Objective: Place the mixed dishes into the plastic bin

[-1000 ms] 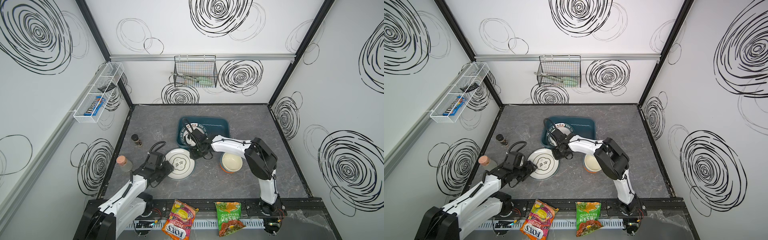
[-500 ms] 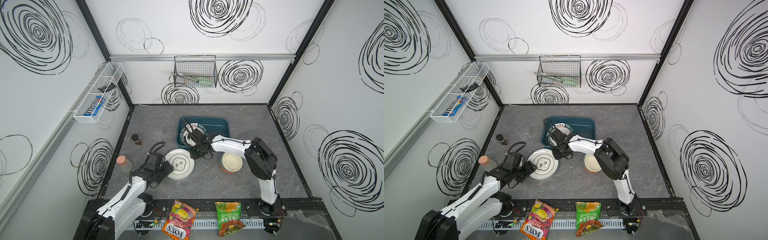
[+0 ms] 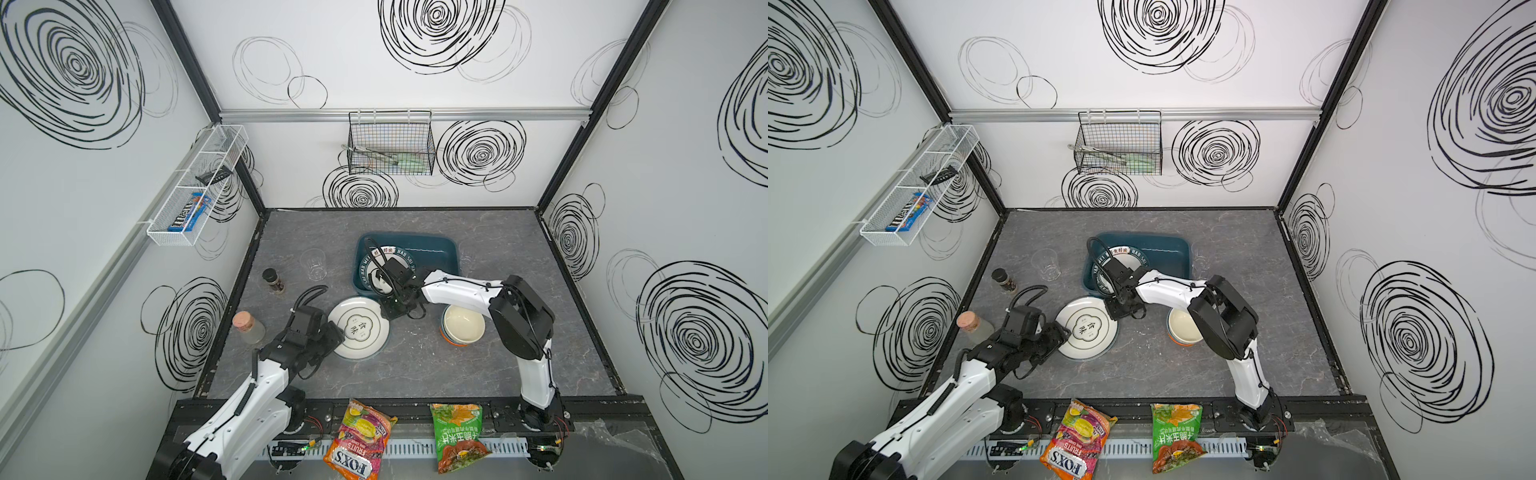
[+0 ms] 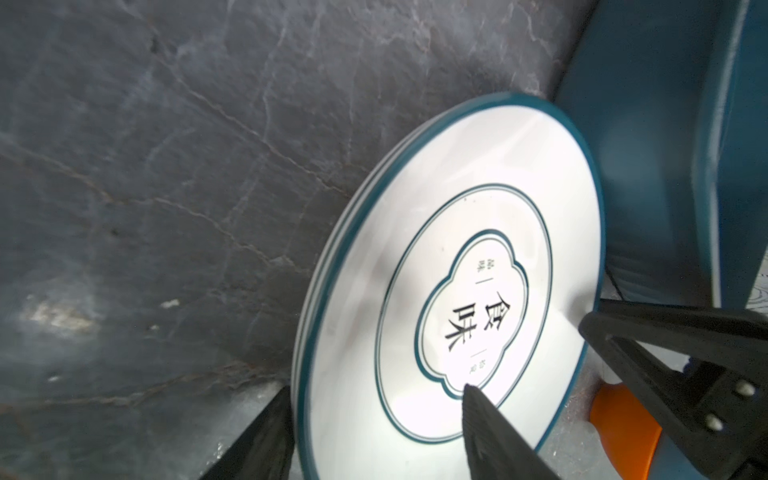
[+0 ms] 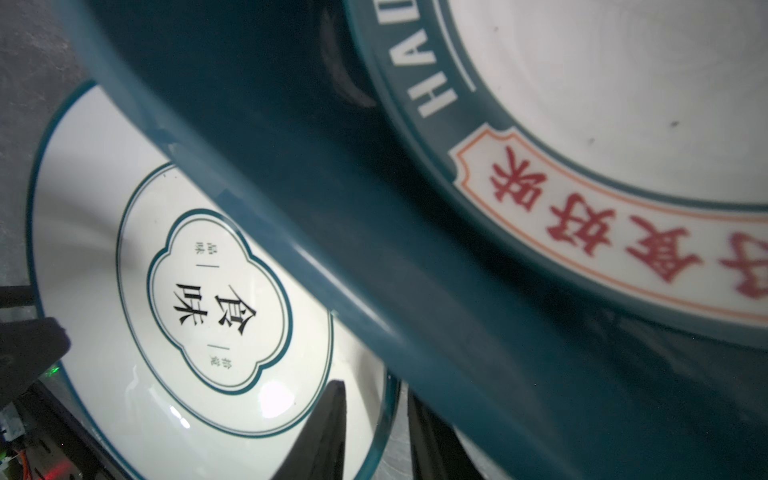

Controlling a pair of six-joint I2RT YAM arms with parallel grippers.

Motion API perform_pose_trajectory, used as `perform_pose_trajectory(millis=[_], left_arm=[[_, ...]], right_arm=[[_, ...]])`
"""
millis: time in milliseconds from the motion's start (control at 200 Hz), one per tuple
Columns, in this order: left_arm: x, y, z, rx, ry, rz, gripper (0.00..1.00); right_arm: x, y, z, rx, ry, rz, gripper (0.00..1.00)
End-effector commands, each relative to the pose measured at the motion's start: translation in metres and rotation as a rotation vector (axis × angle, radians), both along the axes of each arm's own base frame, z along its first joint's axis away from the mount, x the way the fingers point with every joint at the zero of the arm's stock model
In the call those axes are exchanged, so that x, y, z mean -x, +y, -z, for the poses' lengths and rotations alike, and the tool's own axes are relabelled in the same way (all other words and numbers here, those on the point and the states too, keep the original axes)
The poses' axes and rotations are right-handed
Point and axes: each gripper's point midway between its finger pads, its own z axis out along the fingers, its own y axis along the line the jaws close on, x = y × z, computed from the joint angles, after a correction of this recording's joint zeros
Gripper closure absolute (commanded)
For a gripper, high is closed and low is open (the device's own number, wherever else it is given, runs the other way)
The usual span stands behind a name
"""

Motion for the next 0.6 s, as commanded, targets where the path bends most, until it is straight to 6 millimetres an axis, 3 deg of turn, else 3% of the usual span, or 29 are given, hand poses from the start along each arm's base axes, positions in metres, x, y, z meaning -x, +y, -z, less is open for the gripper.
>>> perform_pose_trajectory(millis=[0,175,595], left_arm=[[-0.008,-0.005,-0.007,0.031,-0.049,0.003,0.35],[-0.007,-0.006,-0.003,0.033,-0.033,0.010,0.35],[-0.006,-0.008,0.001,0.039,-0.026,0.017,0.42]], right_arm=[[0.003,0.003,-0.006,-0.001,0.005,-0.014,0.70],[0.007,0.009,-0.004,-0.005,0.013,-0.027,0.69],[0.012,0.016,0.001,0.000,0.026,-0.053,0.81]])
